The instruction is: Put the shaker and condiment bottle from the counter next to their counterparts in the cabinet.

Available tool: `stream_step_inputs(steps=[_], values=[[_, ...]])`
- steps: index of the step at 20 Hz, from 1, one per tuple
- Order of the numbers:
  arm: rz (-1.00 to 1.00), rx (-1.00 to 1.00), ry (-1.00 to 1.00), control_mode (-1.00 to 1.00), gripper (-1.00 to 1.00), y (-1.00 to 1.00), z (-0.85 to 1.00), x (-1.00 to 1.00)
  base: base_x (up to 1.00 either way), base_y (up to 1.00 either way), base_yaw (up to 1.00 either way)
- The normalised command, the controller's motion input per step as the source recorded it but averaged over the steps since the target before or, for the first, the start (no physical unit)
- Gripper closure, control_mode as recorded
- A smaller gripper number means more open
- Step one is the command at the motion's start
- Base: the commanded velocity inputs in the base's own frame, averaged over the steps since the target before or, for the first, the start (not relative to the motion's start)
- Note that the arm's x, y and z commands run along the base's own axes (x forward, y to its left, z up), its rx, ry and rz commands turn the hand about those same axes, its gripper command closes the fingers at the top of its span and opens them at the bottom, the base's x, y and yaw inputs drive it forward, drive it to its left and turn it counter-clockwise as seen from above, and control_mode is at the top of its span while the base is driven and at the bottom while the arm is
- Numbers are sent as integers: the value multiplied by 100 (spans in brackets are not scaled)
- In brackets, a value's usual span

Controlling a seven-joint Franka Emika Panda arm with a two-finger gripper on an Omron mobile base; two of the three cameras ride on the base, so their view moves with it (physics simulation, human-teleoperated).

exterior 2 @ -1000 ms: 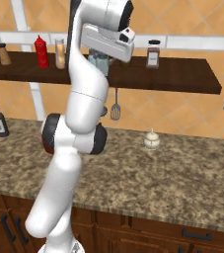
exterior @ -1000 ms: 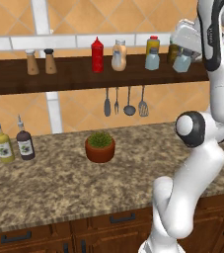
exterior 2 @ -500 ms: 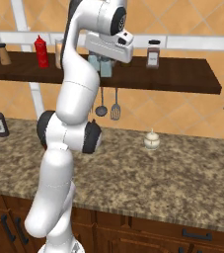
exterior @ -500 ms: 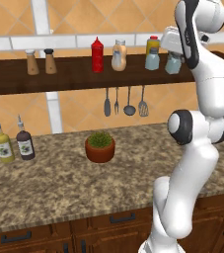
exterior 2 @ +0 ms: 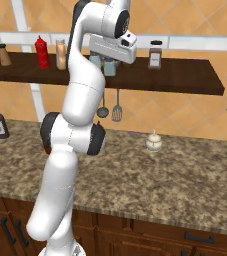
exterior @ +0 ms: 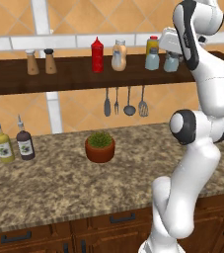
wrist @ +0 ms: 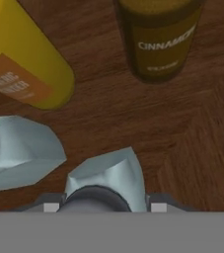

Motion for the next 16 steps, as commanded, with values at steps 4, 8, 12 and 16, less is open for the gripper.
stream_step_inputs(steps=[4,8,12,16], values=[[0,0,8,-100,100,-6,0,33,0,0,0],[0,0,5,-100,100,-2,0,23,0,0,0],[0,0,4,-100,100,-1,0,11,0,0,0],[0,0,6,-100,100,0,0,7,0,0,0]])
